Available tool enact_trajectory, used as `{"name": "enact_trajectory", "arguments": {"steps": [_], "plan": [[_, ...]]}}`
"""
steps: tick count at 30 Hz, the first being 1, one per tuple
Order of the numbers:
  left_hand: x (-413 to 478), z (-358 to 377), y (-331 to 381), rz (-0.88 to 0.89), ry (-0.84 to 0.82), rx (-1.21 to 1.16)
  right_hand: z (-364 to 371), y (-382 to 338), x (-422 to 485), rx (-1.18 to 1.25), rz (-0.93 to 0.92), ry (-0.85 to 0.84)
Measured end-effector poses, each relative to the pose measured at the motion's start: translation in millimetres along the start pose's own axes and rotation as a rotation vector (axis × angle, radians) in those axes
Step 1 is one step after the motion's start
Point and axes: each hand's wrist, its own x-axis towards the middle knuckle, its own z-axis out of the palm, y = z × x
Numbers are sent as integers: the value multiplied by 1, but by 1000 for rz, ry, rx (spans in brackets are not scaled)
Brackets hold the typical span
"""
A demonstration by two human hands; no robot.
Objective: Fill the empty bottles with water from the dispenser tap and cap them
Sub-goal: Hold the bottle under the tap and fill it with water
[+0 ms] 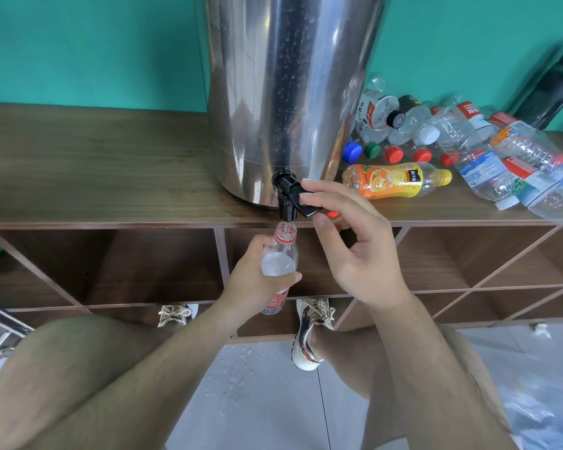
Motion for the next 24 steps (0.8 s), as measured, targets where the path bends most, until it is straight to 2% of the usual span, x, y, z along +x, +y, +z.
{"name": "enact_trajectory", "arguments": {"steps": [24], "plan": [[0, 2, 0, -7, -8, 63, 0, 0, 0, 40, 26, -18]]}}
